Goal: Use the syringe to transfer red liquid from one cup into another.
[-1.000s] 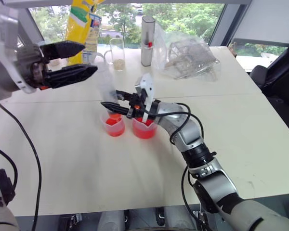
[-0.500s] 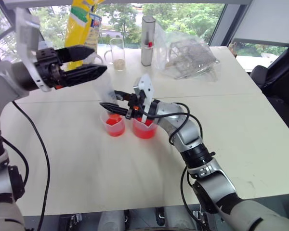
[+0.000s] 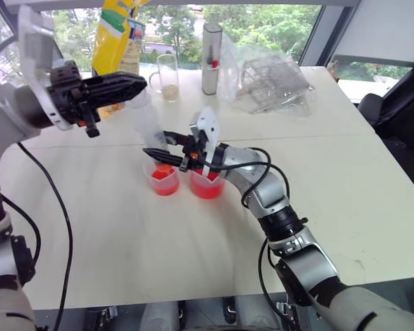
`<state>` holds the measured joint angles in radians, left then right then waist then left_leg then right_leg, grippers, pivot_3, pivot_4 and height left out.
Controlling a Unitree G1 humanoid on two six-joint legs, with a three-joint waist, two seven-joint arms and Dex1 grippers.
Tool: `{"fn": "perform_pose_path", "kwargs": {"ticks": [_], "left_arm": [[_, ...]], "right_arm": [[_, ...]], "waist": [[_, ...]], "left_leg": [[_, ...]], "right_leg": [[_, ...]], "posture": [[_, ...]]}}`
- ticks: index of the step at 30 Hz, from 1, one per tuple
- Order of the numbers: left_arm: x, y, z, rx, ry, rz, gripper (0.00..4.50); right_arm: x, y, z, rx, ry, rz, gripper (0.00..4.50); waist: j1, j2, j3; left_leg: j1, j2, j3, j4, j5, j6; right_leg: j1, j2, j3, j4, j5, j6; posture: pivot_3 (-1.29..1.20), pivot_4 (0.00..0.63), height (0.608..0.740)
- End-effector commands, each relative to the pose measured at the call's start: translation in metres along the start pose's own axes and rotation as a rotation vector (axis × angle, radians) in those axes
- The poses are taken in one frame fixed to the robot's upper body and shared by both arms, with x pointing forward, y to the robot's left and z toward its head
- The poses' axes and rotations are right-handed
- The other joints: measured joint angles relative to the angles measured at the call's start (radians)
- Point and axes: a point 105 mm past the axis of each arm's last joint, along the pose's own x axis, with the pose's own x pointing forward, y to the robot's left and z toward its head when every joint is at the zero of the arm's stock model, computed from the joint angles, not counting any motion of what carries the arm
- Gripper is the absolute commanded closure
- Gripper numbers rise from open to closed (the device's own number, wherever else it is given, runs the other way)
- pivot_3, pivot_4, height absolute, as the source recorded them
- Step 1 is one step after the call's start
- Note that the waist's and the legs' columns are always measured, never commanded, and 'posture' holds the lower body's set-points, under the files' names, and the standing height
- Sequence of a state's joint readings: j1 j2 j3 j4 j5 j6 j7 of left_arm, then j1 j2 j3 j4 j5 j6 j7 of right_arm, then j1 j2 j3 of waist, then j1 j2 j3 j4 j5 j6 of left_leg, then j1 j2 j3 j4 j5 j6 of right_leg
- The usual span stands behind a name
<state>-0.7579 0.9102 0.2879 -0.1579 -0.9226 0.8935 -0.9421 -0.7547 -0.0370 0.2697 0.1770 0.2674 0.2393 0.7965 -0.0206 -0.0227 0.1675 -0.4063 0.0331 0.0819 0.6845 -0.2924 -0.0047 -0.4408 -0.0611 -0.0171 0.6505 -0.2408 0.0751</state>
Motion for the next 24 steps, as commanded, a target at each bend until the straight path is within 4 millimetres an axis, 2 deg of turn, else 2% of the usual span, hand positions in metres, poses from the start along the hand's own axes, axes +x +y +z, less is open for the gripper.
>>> {"fn": "perform_pose_path", "kwargs": {"ticks": [1, 10, 24], "left_arm": [[-0.002, -0.003, 0.000, 0.043, 0.033, 0.002, 4.45], [-0.005, 0.001, -0.014, 0.045, 0.071, 0.013, 4.45], [-0.002, 0.006, -0.038, 0.016, 0.095, 0.033, 4.45]], "right_arm": [[0.004, -0.001, 0.026, -0.050, -0.079, -0.001, 3.05], [0.005, -0.016, 0.051, -0.082, -0.127, -0.050, 3.05], [0.001, -0.018, 0.071, -0.089, -0.159, -0.052, 3.05]], "waist": [[0.000, 0.000, 0.000], [0.001, 0.000, 0.000], [0.001, 0.000, 0.000]], "left_leg": [[0.000, 0.000, 0.000, 0.000, 0.000, 0.000], [0.000, 0.000, 0.000, 0.000, 0.000, 0.000], [0.000, 0.000, 0.000, 0.000, 0.000, 0.000]], "right_leg": [[0.000, 0.000, 0.000, 0.000, 0.000, 0.000], [0.000, 0.000, 0.000, 0.000, 0.000, 0.000], [0.000, 0.000, 0.000, 0.000, 0.000, 0.000]], "posture": [[0.00, 0.150, 0.740], [0.00, 0.150, 0.740], [0.00, 0.150, 0.740]]}}
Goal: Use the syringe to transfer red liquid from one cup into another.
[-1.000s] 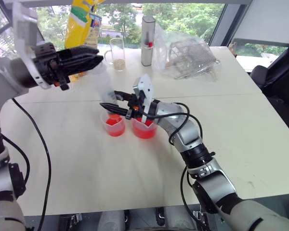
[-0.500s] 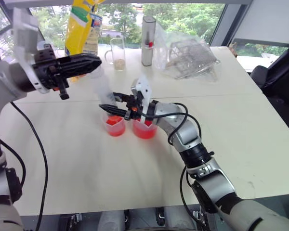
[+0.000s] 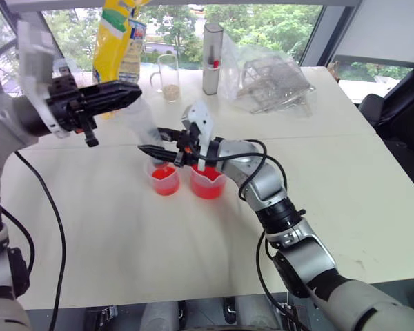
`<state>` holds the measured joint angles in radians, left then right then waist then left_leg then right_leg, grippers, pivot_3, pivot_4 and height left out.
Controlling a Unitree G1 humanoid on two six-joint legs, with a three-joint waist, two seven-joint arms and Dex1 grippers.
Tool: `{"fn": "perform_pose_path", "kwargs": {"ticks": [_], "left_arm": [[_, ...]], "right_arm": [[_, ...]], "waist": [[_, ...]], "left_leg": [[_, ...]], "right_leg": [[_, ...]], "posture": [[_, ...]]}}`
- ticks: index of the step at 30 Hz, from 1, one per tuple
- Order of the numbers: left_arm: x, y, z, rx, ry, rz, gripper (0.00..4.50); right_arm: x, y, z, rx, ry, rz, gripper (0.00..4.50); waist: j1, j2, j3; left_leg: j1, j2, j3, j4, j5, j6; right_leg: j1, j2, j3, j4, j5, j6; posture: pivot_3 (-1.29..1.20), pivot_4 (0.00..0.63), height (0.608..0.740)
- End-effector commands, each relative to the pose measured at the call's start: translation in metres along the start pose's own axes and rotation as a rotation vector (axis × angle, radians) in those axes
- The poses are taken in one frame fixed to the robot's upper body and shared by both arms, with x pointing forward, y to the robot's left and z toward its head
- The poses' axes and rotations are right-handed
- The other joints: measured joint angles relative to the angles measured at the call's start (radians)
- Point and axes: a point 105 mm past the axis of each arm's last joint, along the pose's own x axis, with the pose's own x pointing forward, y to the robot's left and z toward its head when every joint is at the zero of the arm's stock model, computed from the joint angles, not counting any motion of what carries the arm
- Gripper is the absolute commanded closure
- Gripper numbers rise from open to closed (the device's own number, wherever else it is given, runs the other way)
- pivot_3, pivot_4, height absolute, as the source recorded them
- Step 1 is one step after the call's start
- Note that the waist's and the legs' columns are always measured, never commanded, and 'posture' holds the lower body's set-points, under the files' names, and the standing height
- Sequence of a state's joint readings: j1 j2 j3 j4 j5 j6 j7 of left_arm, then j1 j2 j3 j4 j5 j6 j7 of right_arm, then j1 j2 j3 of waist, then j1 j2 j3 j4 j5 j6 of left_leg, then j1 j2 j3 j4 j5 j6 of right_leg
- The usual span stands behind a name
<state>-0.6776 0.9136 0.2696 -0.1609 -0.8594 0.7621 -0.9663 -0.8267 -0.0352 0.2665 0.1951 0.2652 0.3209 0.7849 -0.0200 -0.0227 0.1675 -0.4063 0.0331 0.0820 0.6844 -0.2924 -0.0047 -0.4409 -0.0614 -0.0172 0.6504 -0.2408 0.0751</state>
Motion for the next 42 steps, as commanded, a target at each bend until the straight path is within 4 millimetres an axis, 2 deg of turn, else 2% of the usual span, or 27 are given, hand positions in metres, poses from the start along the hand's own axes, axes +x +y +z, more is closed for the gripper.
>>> {"fn": "perform_pose_path", "kwargs": {"ticks": [1, 14, 22, 26, 31, 32, 36, 42], "left_arm": [[0.003, -0.001, -0.025, -0.045, 0.082, -0.001, 4.45], [0.007, -0.003, -0.029, -0.051, 0.085, -0.005, 4.45], [0.009, 0.001, -0.007, -0.045, 0.016, 0.005, 4.45], [0.009, 0.006, 0.000, -0.067, -0.023, 0.031, 2.82], [0.012, 0.016, 0.018, -0.089, -0.132, 0.072, 0.22], [0.011, 0.017, 0.023, -0.084, -0.148, 0.078, 0.09], [0.003, 0.015, 0.033, -0.081, -0.167, 0.072, 0.09], [-0.019, 0.012, 0.041, -0.079, -0.176, 0.076, 0.09]], "right_arm": [[-0.011, -0.012, 0.064, -0.093, -0.207, -0.058, 3.05], [-0.012, -0.014, 0.074, -0.082, -0.232, -0.067, 3.05], [-0.006, -0.006, 0.060, -0.054, -0.203, -0.035, 3.05], [-0.003, 0.002, 0.052, -0.036, -0.185, -0.003, 3.05], [0.002, 0.013, 0.039, 0.001, -0.158, 0.028, 3.05], [0.003, 0.016, 0.036, 0.014, -0.154, 0.032, 3.05], [0.003, 0.017, 0.032, 0.041, -0.148, 0.027, 3.05], [0.001, 0.005, 0.037, 0.078, -0.154, -0.025, 3.05]], "waist": [[0.000, 0.000, 0.000], [0.000, 0.000, 0.000], [0.000, 0.000, 0.000], [0.000, 0.000, 0.000], [0.000, 0.000, 0.000], [0.000, 0.000, 0.000], [-0.003, 0.000, 0.000], [-0.010, 0.000, 0.000]], "left_leg": [[0.000, 0.000, 0.000, 0.000, 0.000, 0.000], [0.000, 0.000, 0.000, 0.000, 0.000, 0.000], [0.000, 0.000, 0.000, 0.000, 0.000, 0.000], [0.000, 0.000, 0.000, 0.000, 0.000, 0.000], [0.000, 0.000, 0.000, 0.000, 0.000, 0.000], [0.000, 0.000, 0.000, 0.000, 0.000, 0.000], [0.000, 0.000, 0.000, 0.000, 0.000, 0.000], [0.000, 0.001, -0.001, -0.001, 0.000, 0.000]], "right_leg": [[0.000, 0.000, 0.000, 0.000, 0.000, 0.000], [0.000, 0.000, 0.000, 0.000, 0.000, 0.000], [0.000, 0.000, 0.000, 0.000, 0.000, 0.000], [0.000, 0.000, 0.000, 0.000, 0.000, 0.000], [0.000, 0.000, 0.000, 0.000, 0.000, 0.000], [0.000, 0.000, 0.000, 0.000, 0.000, 0.000], [0.000, 0.000, 0.000, 0.000, 0.000, 0.000], [0.000, -0.001, 0.000, 0.000, 0.000, 0.000]], "posture": [[0.00, 0.150, 0.740], [0.00, 0.150, 0.740], [0.00, 0.150, 0.740], [0.00, 0.150, 0.740], [0.00, 0.150, 0.740], [0.00, 0.150, 0.740], [0.00, 0.150, 0.740], [0.00, 0.150, 0.740]]}}
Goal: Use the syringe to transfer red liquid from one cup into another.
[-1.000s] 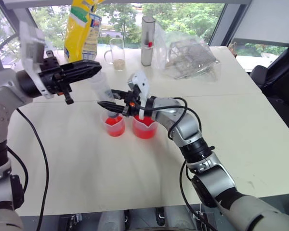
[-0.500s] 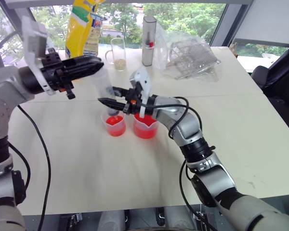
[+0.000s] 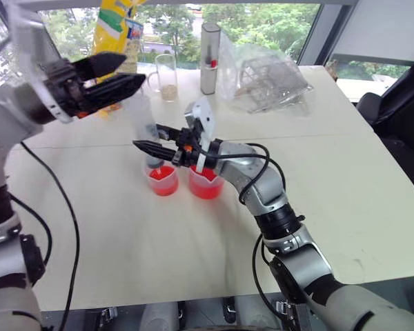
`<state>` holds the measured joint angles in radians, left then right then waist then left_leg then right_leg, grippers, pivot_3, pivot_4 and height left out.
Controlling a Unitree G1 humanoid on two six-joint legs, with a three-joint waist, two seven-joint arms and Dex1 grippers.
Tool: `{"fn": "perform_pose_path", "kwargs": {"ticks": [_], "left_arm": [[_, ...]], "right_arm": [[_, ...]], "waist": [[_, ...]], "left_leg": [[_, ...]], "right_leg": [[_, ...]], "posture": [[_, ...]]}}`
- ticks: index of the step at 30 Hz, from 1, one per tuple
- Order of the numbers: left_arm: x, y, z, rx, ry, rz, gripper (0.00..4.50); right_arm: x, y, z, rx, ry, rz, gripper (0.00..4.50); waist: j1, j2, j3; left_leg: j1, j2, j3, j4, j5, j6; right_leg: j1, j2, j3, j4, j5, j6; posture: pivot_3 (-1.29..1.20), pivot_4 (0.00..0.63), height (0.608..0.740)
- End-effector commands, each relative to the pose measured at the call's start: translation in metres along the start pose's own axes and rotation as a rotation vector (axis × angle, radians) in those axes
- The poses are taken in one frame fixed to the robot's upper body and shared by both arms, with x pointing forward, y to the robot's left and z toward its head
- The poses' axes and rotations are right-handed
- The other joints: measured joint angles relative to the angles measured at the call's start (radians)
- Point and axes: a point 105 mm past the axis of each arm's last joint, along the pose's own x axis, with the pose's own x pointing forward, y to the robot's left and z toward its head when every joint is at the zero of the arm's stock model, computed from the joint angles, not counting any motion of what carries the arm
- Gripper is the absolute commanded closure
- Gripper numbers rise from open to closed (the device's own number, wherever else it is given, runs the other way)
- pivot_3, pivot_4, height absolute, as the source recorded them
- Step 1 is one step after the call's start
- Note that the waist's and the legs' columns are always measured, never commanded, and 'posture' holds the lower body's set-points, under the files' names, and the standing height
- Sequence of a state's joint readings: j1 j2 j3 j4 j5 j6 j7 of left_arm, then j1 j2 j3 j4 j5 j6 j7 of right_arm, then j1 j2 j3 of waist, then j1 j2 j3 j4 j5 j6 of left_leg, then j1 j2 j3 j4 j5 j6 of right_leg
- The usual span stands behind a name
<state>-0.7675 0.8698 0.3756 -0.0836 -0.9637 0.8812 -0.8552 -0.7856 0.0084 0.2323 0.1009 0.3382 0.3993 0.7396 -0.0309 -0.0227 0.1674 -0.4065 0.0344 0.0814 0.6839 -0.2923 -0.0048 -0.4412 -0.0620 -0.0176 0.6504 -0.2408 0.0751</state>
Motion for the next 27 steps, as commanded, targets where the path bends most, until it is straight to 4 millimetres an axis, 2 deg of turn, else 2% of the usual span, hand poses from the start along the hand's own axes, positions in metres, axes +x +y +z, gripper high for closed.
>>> {"fn": "perform_pose_path", "kwargs": {"ticks": [1, 2, 5, 8, 11, 15, 18, 20, 22, 27], "left_arm": [[-0.010, -0.007, 0.013, 0.033, -0.024, -0.010, 0.09], [-0.011, -0.008, 0.012, 0.032, -0.019, -0.012, 0.09], [-0.020, -0.013, 0.000, 0.013, 0.016, -0.014, 0.09], [-0.027, -0.018, -0.014, -0.004, 0.050, -0.014, 0.09], [-0.031, -0.025, -0.033, -0.023, 0.098, -0.023, 0.09], [-0.030, -0.035, -0.053, -0.023, 0.140, -0.046, 0.09], [-0.028, -0.040, -0.063, -0.021, 0.132, -0.056, 0.09], [-0.027, -0.041, -0.063, -0.032, 0.105, -0.047, 0.09], [-0.026, -0.042, -0.065, -0.025, 0.105, -0.049, 0.09], [-0.023, -0.043, -0.072, -0.009, 0.114, -0.042, 0.09]], "right_arm": [[0.002, -0.006, 0.027, -0.008, -0.071, -0.029, 3.05], [0.002, -0.009, 0.029, -0.002, -0.072, -0.044, 3.05], [-0.004, -0.042, 0.051, 0.115, -0.095, -0.198, 3.05], [-0.017, -0.066, 0.071, 0.179, -0.074, -0.292, 3.05], [-0.040, -0.089, 0.095, 0.203, 0.001, -0.387, 3.05], [-0.076, -0.114, 0.109, 0.243, 0.177, -0.543, 3.05], [-0.119, -0.129, 0.102, 0.296, 0.407, -0.690, 3.05], [-0.140, -0.129, 0.094, 0.333, 0.513, -0.730, 3.05], [-0.157, -0.128, 0.080, 0.374, 0.599, -0.769, 3.05], [-0.196, -0.120, 0.027, 0.522, 0.769, -0.839, 3.05]], "waist": [[0.000, 0.000, 0.000], [-0.001, 0.000, 0.000], [-0.006, 0.000, 0.000], [-0.009, 0.000, 0.000], [-0.010, 0.001, 0.000], [-0.010, 0.001, 0.000], [-0.010, 0.001, 0.001], [-0.008, 0.001, 0.001], [-0.011, 0.001, 0.001], [-0.013, 0.001, 0.001]], "left_leg": [[0.000, 0.000, 0.000, 0.000, 0.000, 0.000], [0.000, 0.000, 0.000, 0.000, 0.000, 0.000], [0.000, 0.000, 0.000, 0.000, 0.000, 0.000], [0.000, 0.000, -0.001, 0.000, 0.000, 0.000], [-0.001, 0.000, -0.001, -0.001, 0.000, 0.000], [-0.002, -0.001, -0.002, -0.001, 0.000, 0.000], [-0.002, -0.001, -0.001, -0.002, 0.000, 0.000], [-0.002, -0.001, -0.001, -0.003, -0.001, 0.001], [-0.002, -0.001, -0.001, -0.003, -0.001, 0.001], [-0.002, -0.001, 0.000, -0.003, -0.001, 0.002]], "right_leg": [[0.000, 0.000, 0.000, 0.000, 0.000, 0.000], [0.000, -0.001, 0.000, 0.000, 0.000, 0.000], [0.000, -0.001, 0.000, 0.000, 0.000, 0.000], [0.000, -0.002, -0.001, 0.000, 0.000, 0.000], [0.000, -0.003, -0.002, -0.001, 0.000, 0.000], [0.000, -0.005, -0.002, -0.002, 0.000, -0.001], [0.000, -0.005, -0.002, -0.003, -0.001, -0.003], [0.000, -0.005, -0.002, -0.004, -0.002, -0.004], [-0.001, -0.004, -0.002, -0.005, -0.002, -0.004], [-0.001, -0.002, 0.000, -0.004, 0.000, -0.001]], "posture": [[0.00, 0.150, 0.740], [0.00, 0.150, 0.740], [0.00, 0.150, 0.740], [0.00, 0.150, 0.740], [0.00, 0.150, 0.740], [0.00, 0.150, 0.740], [0.00, 0.150, 0.740], [0.00, 0.150, 0.740], [0.00, 0.150, 0.740], [0.00, 0.150, 0.740]]}}
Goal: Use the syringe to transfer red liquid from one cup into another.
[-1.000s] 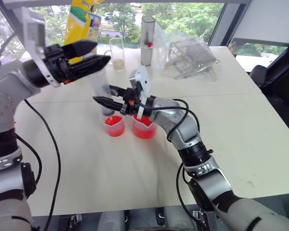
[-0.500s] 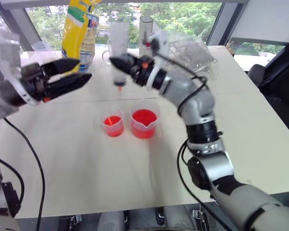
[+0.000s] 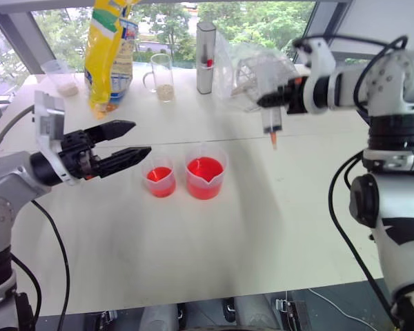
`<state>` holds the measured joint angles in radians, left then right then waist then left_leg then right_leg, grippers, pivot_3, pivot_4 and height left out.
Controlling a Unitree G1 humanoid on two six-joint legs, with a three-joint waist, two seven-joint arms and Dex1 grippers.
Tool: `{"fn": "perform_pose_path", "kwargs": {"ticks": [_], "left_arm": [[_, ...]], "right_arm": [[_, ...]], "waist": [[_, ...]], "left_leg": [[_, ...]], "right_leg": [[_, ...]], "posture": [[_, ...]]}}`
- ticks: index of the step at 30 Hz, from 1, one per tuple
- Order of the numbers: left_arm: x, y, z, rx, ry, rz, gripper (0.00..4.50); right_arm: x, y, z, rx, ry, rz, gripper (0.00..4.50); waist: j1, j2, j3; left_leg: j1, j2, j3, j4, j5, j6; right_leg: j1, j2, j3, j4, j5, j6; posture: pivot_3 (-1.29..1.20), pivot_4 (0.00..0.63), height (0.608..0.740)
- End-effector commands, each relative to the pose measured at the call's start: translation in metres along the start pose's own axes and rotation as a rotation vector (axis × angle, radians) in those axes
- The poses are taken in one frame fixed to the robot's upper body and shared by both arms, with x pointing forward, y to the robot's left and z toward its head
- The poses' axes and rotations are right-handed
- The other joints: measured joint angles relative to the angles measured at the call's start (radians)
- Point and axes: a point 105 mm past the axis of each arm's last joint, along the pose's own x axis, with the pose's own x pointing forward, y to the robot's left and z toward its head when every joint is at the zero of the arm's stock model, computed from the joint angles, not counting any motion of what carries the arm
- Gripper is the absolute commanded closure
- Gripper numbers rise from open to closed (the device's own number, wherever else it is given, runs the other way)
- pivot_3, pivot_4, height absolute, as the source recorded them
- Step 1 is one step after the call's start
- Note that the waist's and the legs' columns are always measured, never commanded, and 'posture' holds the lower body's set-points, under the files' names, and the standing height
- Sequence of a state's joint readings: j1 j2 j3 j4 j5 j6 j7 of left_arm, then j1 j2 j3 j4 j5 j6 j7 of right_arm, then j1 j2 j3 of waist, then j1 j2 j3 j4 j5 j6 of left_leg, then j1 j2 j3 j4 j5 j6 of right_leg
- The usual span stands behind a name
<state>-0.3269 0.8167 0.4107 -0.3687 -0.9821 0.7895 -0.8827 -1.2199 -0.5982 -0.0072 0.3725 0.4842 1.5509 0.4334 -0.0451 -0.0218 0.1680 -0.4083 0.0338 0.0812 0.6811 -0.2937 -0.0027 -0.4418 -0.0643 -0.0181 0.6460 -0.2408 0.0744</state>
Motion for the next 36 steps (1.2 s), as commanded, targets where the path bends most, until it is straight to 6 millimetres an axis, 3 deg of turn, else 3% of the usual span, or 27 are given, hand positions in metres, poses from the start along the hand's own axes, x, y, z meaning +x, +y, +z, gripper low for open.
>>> {"fn": "perform_pose_path", "kwargs": {"ticks": [1, 7, 16, 20, 22, 25, 28, 34, 36], "left_arm": [[0.002, -0.003, 0.006, 0.054, -0.017, 0.004, 0.09], [0.003, -0.003, 0.000, 0.056, 0.019, 0.034, 0.09], [0.003, -0.005, -0.008, 0.108, 0.024, 0.079, 0.09], [0.006, -0.009, -0.007, 0.079, 0.013, 0.045, 0.00], [0.006, -0.010, -0.006, 0.069, 0.011, 0.033, 0.00], [0.005, -0.009, -0.006, 0.063, 0.023, 0.030, 0.00], [-0.001, -0.007, -0.004, 0.067, 0.044, 0.039, 0.00], [-0.014, -0.004, -0.001, 0.079, 0.091, 0.060, 0.00], [-0.021, -0.004, -0.001, 0.090, 0.125, 0.059, 0.00]], "right_arm": [[0.003, -0.010, -0.021, 0.036, 0.064, -0.032, 3.05], [0.022, -0.031, -0.071, 0.121, 0.188, -0.085, 3.05], [0.028, -0.035, -0.097, 0.146, 0.234, -0.081, 3.05], [0.026, -0.030, -0.093, 0.142, 0.205, -0.058, 1.30], [0.022, -0.027, -0.086, 0.115, 0.178, -0.048, 0.20], [0.006, -0.015, -0.072, -0.008, 0.116, -0.009, 0.04], [-0.020, -0.003, -0.057, -0.242, 0.014, 0.059, 0.04], [-0.065, 0.016, -0.059, -0.633, -0.068, 0.252, 0.04], [-0.092, 0.035, -0.063, -0.688, -0.102, 0.437, 0.04]], "waist": [[0.003, 0.000, 0.000], [0.004, 0.000, 0.000], [0.004, 0.000, 0.000], [0.005, 0.000, 0.000], [0.005, 0.000, 0.000], [0.006, 0.000, 0.000], [0.010, 0.001, 0.000], [0.016, 0.000, 0.001], [0.016, 0.000, 0.001]], "left_leg": [[0.000, 0.000, 0.000, 0.000, 0.000, 0.000], [-0.001, 0.000, 0.000, 0.000, 0.000, 0.000], [0.000, 0.000, 0.000, 0.000, 0.000, 0.000], [0.000, 0.000, 0.000, 0.000, 0.000, 0.000], [0.000, 0.000, 0.000, 0.000, 0.000, 0.000], [0.000, 0.000, 0.000, 0.000, 0.000, 0.000], [-0.001, 0.000, -0.001, 0.000, 0.000, 0.000], [-0.001, 0.000, 0.000, 0.000, -0.001, 0.002], [-0.001, 0.000, 0.000, 0.000, -0.001, 0.002]], "right_leg": [[0.000, 0.000, 0.000, 0.000, 0.000, 0.000], [0.000, 0.000, 0.000, 0.000, 0.000, 0.000], [0.000, 0.002, 0.000, 0.000, 0.000, 0.000], [0.000, 0.002, 0.000, 0.000, 0.000, 0.000], [0.000, 0.002, 0.000, 0.000, 0.000, 0.000], [0.000, 0.002, 0.000, 0.000, 0.000, 0.000], [0.000, 0.002, 0.000, 0.000, 0.000, 0.001], [0.000, 0.001, -0.001, -0.003, -0.001, 0.002], [0.000, 0.001, 0.000, -0.003, -0.001, 0.002]], "posture": [[0.00, 0.150, 0.740], [0.00, 0.150, 0.740], [0.00, 0.150, 0.740], [0.00, 0.150, 0.740], [0.00, 0.150, 0.740], [0.00, 0.150, 0.740], [0.00, 0.150, 0.740], [0.00, 0.150, 0.740], [0.00, 0.150, 0.740]]}}
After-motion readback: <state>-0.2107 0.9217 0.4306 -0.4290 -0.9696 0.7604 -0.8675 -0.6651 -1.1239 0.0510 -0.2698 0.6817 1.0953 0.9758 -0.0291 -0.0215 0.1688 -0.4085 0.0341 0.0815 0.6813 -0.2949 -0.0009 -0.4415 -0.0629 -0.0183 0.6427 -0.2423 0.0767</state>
